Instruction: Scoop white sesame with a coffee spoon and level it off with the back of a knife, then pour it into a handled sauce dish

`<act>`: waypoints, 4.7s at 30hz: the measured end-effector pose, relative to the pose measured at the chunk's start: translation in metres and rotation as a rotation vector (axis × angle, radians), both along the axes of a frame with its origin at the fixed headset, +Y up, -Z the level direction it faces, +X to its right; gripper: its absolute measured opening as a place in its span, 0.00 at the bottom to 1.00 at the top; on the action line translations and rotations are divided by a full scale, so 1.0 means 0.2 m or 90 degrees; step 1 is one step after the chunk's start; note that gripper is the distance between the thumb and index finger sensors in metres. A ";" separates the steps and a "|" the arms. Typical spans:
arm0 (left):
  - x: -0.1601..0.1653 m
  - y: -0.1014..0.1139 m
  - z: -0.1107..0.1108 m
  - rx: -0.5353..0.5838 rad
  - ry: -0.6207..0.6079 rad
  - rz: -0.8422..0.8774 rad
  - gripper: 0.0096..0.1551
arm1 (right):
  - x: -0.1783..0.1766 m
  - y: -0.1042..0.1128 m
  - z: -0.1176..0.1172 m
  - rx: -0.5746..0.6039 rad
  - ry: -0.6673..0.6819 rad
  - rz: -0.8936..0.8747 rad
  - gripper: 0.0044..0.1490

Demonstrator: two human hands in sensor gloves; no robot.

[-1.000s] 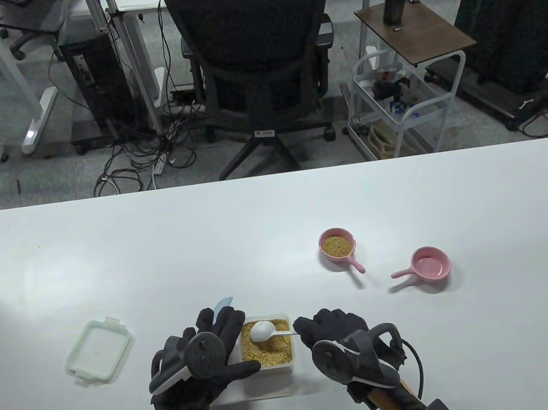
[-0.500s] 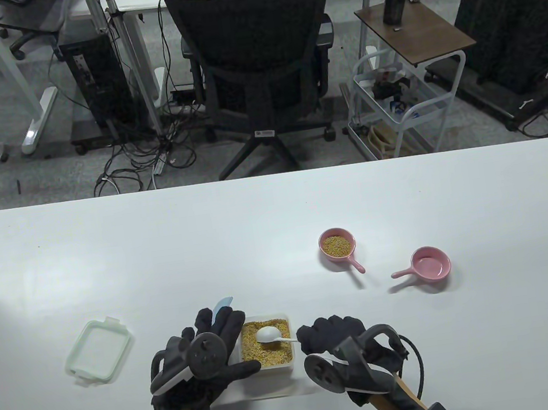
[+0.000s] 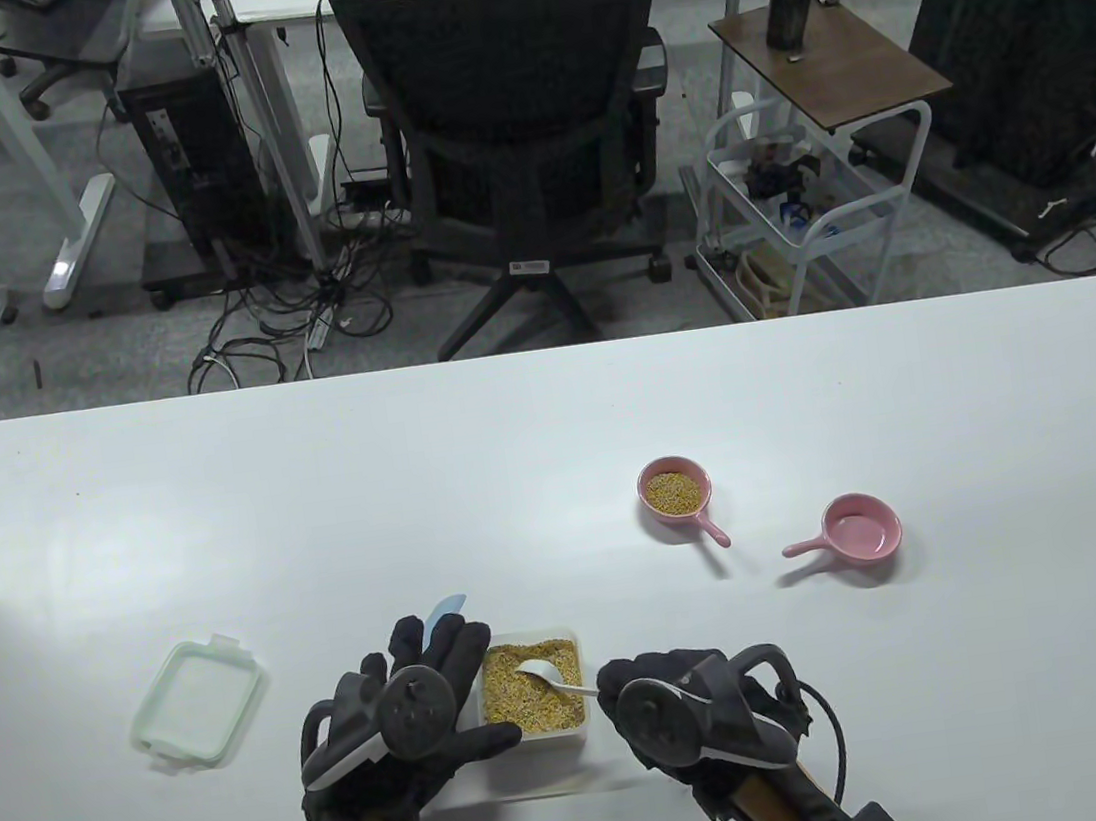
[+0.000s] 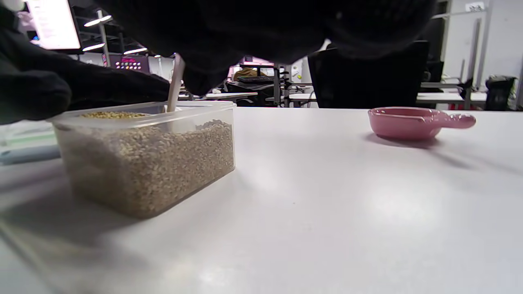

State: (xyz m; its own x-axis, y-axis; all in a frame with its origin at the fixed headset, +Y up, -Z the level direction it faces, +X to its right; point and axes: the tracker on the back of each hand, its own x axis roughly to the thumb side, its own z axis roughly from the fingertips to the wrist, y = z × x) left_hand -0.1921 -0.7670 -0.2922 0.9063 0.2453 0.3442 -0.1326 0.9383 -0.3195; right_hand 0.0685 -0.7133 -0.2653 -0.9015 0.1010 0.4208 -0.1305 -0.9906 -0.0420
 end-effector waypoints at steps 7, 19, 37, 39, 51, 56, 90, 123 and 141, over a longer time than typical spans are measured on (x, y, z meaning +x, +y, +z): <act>0.00 0.00 0.00 0.001 0.002 -0.006 0.64 | 0.05 -0.03 -0.06 -0.092 -0.066 -0.093 0.23; 0.01 0.01 0.00 0.006 0.004 -0.020 0.63 | 0.12 -0.12 -0.13 -0.321 -0.144 -0.238 0.23; 0.01 0.01 0.00 -0.001 0.007 -0.026 0.63 | 0.21 -0.16 -0.15 -0.421 -0.169 -0.370 0.24; 0.01 0.01 0.01 -0.003 0.007 -0.027 0.63 | 0.22 -0.15 -0.15 -0.418 -0.167 -0.374 0.24; 0.00 0.01 0.01 -0.005 0.008 -0.025 0.63 | 0.24 -0.17 -0.14 -0.446 -0.173 -0.410 0.24; -0.07 0.05 0.02 0.050 0.064 -0.016 0.59 | 0.25 -0.17 -0.14 -0.444 -0.172 -0.415 0.24; -0.25 0.02 -0.03 -0.032 0.281 -0.200 0.30 | 0.28 -0.16 -0.14 -0.433 -0.169 -0.422 0.24; 0.12 0.26 0.20 0.135 -0.035 0.038 0.23 | 0.27 -0.15 -0.13 -0.425 -0.169 -0.414 0.24; 0.11 0.22 0.17 0.097 -0.010 -0.009 0.23 | 0.27 -0.14 -0.13 -0.422 -0.165 -0.410 0.24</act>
State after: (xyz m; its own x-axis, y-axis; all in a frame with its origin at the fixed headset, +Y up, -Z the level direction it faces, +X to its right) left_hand -0.1691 -0.7231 -0.2575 0.9036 0.1764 0.3904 -0.1151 0.9778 -0.1753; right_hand 0.1215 -0.7420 -0.2916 -0.6466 0.7557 -0.1040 -0.7237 -0.5646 0.3969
